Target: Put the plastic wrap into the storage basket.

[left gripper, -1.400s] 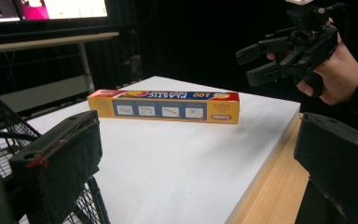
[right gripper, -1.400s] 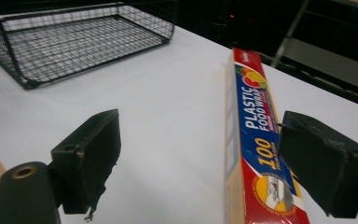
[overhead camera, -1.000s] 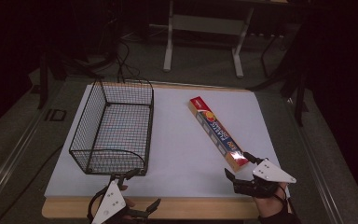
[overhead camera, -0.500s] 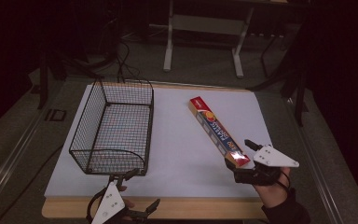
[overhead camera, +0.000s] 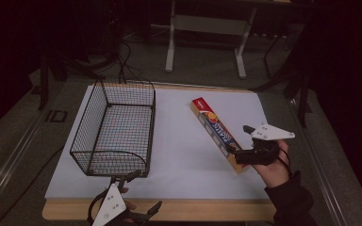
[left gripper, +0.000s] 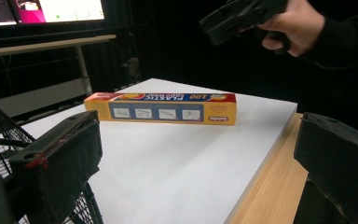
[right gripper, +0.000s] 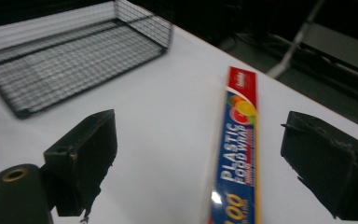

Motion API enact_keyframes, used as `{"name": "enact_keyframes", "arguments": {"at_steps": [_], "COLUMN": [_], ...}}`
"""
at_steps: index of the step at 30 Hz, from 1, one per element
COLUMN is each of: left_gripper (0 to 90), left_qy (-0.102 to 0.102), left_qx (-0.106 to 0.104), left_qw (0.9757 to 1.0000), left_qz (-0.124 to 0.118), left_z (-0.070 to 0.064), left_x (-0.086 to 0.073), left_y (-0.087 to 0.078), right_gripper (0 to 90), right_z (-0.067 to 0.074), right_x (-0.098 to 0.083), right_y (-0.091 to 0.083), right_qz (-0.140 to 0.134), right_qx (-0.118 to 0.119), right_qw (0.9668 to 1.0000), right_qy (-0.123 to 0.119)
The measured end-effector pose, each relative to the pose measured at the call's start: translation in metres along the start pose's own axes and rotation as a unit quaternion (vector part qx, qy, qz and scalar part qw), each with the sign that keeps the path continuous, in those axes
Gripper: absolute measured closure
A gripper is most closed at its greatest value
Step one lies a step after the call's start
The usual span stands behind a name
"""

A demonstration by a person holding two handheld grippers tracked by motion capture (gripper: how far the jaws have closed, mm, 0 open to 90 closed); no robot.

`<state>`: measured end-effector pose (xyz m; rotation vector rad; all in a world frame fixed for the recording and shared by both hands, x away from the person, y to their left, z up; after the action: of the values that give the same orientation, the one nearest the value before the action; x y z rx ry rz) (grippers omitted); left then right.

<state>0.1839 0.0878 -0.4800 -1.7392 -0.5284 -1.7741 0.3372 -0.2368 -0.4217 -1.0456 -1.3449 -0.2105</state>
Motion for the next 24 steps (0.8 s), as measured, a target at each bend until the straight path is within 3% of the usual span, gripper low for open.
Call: {"name": "enact_keyframes", "arguments": {"at_steps": [7, 18, 19, 24], "left_gripper": [1.3, 1.3, 1.3, 1.3], "left_qy": [0.003, 0.0, 0.0, 0.0], "left_qx": [0.002, -0.001, -0.001, -0.002], "left_qw": [1.0, 1.0, 1.0, 1.0], "left_qz": [0.0, 0.001, 0.002, 0.002], "left_z": [0.001, 0.001, 0.001, 0.001], "left_x": [0.0, 0.0, 0.0, -0.001], "left_y": [0.0, 0.0, 0.0, 0.0], "right_gripper": [13.5, 14.2, 14.2, 15.0], "right_z": [-0.025, -0.045, -0.049, -0.055], "right_x": [0.0, -0.013, -0.015, -0.018], "right_y": [0.026, 0.066, 0.076, 0.092], "right_qz": [0.029, 0.083, 0.101, 0.125], "right_qx": [-0.003, 0.005, 0.007, 0.018], "right_qw": [0.9994, 0.996, 0.9943, 0.9909], "right_qy": [0.017, 0.032, 0.035, 0.047]}}
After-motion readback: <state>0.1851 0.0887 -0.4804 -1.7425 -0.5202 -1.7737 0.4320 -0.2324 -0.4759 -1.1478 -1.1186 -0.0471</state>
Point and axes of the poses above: each handheld gripper's, and its own axes: y roughly forward along the jaws, x roughly out of its top, z roughly to its left, the point moved 5 cm from there along y, roughly forward along the jaws
